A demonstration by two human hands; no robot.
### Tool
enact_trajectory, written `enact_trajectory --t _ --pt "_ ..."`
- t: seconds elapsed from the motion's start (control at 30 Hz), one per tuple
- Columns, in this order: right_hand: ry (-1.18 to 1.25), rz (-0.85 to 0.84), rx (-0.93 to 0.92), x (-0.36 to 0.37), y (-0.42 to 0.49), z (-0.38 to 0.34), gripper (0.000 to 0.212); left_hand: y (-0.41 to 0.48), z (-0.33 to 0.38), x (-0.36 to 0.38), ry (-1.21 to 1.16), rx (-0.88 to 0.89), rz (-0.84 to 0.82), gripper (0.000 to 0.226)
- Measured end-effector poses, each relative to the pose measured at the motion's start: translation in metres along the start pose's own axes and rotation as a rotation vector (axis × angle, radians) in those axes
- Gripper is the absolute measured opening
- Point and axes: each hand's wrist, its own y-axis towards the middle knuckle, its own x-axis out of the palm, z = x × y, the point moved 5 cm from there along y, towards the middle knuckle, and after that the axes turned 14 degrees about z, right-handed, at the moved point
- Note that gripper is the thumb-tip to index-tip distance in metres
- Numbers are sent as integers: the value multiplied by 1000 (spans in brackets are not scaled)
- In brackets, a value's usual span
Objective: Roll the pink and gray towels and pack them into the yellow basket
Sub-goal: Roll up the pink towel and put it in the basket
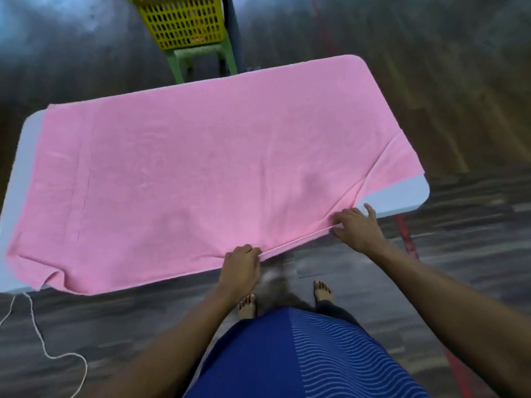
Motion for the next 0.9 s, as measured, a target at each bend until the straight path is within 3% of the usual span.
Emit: enact_trajectory --t 0.1,0.2,0.33,0.43,0.63,0.8,0.9 --pt "58 -13 -83 -11 1 21 20 4 35 14 98 -54 76 41" --pt "208 4 -168 -19 -12 25 21 23 105 34 0 50 123 56" --pt "266 4 -283 -25 -13 36 22 57 170 58 -108 21 126 30" --pt "174 -45 -323 -26 -6 64 21 62 188 67 -145 18 119 18" --pt "18 6 -252 -26 14 146 33 42 175 66 -111 -14 167 19" --pt "64 75 -173 -33 6 179 19 47 188 73 -88 -51 119 18" --pt "138 63 -169 -36 -10 175 22 63 220 82 -135 -7 66 32"
